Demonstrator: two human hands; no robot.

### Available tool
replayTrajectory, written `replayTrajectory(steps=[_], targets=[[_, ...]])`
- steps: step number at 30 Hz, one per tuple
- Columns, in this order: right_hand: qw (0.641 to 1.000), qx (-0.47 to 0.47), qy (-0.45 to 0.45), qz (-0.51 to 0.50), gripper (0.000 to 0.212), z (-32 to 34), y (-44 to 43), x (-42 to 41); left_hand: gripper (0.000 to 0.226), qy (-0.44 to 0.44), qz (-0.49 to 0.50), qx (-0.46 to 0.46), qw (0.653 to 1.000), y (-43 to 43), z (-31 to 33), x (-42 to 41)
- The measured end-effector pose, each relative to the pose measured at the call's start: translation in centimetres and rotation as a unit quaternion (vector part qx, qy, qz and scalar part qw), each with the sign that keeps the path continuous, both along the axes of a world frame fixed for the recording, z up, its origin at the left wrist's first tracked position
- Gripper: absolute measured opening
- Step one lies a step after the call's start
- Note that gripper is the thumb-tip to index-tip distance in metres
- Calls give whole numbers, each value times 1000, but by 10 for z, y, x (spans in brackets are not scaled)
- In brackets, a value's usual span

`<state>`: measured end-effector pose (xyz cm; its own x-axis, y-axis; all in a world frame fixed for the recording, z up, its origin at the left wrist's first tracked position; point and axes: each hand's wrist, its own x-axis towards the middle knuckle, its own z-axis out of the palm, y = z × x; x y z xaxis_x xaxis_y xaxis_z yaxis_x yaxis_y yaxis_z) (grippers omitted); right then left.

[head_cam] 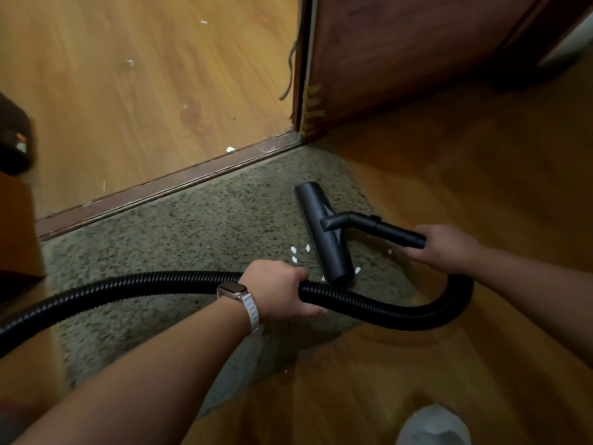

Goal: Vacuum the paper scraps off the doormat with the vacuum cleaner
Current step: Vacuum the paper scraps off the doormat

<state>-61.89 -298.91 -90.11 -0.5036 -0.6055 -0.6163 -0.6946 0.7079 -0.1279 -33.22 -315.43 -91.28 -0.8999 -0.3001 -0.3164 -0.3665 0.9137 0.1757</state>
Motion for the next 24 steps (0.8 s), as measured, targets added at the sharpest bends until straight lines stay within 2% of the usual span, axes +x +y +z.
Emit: replayTrajectory(steps=[10,18,24], targets=[[999,-44,-6,-20,29,-7,8,-15,64,-14,54,31,998,35,-15,14],[995,-37,-18,90,26,-29,-12,2,67,-28,64,28,997,36,-13,16],[983,-38,-22,178,24,-29,-28,16,57,-37,69,31,996,38,-3,19]])
